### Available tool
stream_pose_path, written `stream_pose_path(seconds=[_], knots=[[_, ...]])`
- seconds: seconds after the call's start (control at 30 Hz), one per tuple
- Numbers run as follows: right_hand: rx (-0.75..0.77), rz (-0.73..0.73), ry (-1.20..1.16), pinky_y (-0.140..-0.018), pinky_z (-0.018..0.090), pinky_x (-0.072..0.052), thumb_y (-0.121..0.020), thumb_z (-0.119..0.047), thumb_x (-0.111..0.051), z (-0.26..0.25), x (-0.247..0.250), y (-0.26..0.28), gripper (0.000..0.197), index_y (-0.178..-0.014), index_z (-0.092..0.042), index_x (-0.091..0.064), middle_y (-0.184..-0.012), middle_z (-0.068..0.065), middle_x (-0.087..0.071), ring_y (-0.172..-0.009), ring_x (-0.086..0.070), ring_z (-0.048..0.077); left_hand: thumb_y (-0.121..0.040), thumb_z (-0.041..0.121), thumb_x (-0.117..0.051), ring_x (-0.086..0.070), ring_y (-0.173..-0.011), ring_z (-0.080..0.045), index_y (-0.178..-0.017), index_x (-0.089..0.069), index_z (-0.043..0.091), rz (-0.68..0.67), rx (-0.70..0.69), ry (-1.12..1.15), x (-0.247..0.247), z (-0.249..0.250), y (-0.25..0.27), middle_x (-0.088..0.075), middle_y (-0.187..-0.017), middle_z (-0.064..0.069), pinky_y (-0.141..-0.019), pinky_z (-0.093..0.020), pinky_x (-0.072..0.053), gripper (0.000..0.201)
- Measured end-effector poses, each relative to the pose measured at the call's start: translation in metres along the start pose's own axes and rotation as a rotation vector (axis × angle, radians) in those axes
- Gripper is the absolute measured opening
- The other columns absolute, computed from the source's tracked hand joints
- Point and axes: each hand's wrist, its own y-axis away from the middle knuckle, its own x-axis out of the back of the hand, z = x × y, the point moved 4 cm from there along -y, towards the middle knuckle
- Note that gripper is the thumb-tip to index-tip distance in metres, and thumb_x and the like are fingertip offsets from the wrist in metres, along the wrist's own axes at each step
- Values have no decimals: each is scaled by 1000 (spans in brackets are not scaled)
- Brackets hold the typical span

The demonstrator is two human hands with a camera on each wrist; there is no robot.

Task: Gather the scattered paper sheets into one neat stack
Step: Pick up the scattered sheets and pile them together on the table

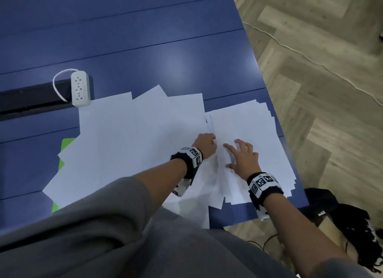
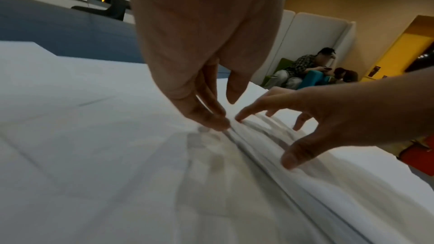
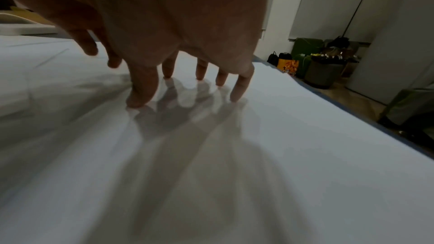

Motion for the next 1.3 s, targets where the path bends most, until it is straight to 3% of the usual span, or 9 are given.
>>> stream_pose_path(seconds=[0.13, 0.27, 0.4, 0.5, 0.77, 0.97, 1.1, 1.2, 1.3], knots=[[-43, 16, 10, -94, 50, -38, -77, -31, -74, -6, -3, -2, 73, -138, -38, -35, -148, 4, -22, -134, -20, 32, -84, 12, -56, -36, -122, -31, -133, -42, 13, 118, 66, -177, 26, -44, 14, -41, -131, -11, -94, -39, -40, 50], [-86, 46, 27, -92, 52, -37, -77, -15, -67, -14, -9, -3, 66, -134, -33, -38, -146, 6, -22, -132, -19, 36, -76, 36, -69, -23, -131, -34, -141, -27, 14, 305, 280, -258, 44, -91, 45, -20, -145, -9, -99, -45, -35, 81], [-108, 53, 24, -90, 50, -35, -74, -6, -61, -17, -13, -3, 69, -132, -32, -37, -146, 7, -21, -132, -18, 37, -72, 62, -67, -4, -143, -38, -150, -1, 8, 231, 460, -247, 38, -124, 66, 7, -157, -13, -112, -52, -24, 115], [-118, 39, 22, -91, 49, -34, -73, -6, -59, -17, -12, -4, 70, -133, -33, -34, -146, 6, -18, -133, -16, 35, -72, 68, -63, 8, -144, -41, -149, 13, 6, 145, 447, -314, 28, -132, 67, 22, -156, -17, -114, -54, -17, 125], [-150, 6, -34, -97, 51, -29, -75, -4, -52, -20, -12, -1, 68, -131, -36, -32, -146, 3, -14, -134, -12, 31, -82, 60, -59, 0, -143, -43, -150, 7, 6, 142, 373, -398, 28, -139, 66, 17, -155, -21, -109, -53, -28, 109], [-152, 4, 25, -100, 56, -27, -75, -4, -54, -32, -5, 2, 65, -130, -30, -34, -146, 8, -15, -136, -12, 34, -84, 45, -63, -7, -139, -43, -149, -10, 28, 193, 274, -346, 30, -143, 67, 6, -155, -19, -105, -53, -34, 86], [35, 31, 20, -104, 55, -22, -72, -3, -56, -79, -4, 5, 62, -130, -21, -41, -147, 10, -22, -138, -16, 31, -86, 40, -64, -4, -140, -43, -149, -12, 30, 177, 249, -341, 31, -147, 68, 8, -156, -17, -107, -52, -33, 82], [213, 20, 26, -101, 48, -27, -85, -23, -56, -122, -13, 8, 50, -134, -21, -43, -141, 5, -34, -131, -30, 25, -88, 29, -63, -6, -139, -41, -149, -14, 29, 186, 223, -321, 34, -152, 70, 6, -157, -14, -105, -49, -39, 78], [253, -24, 93, -99, 50, -30, -87, -55, -52, -150, -26, 8, 69, -141, -15, -33, -141, 8, -33, -128, -31, 29, -87, 10, -59, -11, -138, -35, -149, -19, 22, 239, 160, -236, 40, -158, 76, -3, -157, -10, -101, -34, -39, 75]])
